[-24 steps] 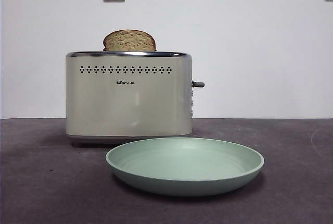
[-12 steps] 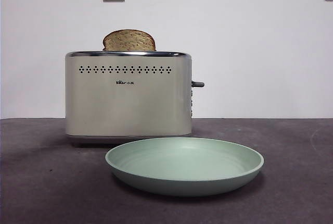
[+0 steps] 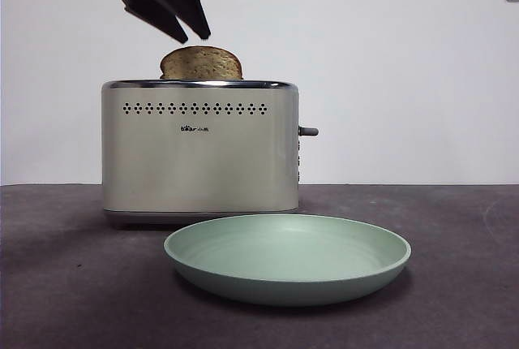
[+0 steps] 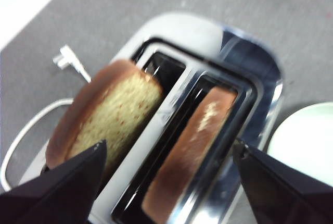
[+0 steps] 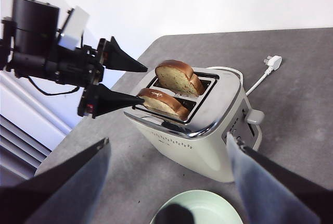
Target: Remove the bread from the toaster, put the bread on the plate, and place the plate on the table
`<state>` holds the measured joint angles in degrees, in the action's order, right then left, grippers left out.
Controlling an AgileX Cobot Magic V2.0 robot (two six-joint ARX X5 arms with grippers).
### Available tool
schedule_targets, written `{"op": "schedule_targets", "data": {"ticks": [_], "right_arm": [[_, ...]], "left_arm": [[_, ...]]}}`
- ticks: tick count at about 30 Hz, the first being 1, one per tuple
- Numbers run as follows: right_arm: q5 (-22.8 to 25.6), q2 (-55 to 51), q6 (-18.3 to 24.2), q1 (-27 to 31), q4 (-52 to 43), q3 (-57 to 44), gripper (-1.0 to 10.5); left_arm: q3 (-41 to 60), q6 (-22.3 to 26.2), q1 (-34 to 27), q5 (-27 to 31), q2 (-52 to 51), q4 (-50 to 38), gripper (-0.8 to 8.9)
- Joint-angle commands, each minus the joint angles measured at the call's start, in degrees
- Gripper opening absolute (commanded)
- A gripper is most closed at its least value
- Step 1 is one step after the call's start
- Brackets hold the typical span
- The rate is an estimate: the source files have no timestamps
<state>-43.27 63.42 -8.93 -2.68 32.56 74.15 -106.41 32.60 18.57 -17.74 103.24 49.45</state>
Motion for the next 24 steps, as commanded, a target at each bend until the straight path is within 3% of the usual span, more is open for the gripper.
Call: {"op": "schedule_targets", "data": {"ticks": [1, 9, 15, 19, 24], "right_arm": [[0.17, 0.09, 0.85, -0.17, 0.07, 0.17, 3.8], [0.22, 0.09, 1.09, -0.17, 2.45, 0.17, 3.8], [2.97, 0.31, 2.01, -0.17, 4.09, 0.17, 3.8], [7.45, 0.74, 3.19, -0.50, 5.53, 0.17, 3.8], [7.67, 2.84, 3.21, -0.52, 7.28, 0.17, 3.8]], "left_arm": [[0.17, 1.40, 0.09, 1.05, 1.92, 0.15, 4.04], [0.17, 1.57, 0.09, 1.31, 5.33, -0.33, 3.84], [0.15, 1.57, 0.22, 3.02, 4.68, -1.77, -0.11], [0.15, 1.51, 0.48, 4.31, 2.89, 0.00, -0.09], [0.15, -0.28, 1.05, 3.93, -1.16, 0.76, -0.09]]}}
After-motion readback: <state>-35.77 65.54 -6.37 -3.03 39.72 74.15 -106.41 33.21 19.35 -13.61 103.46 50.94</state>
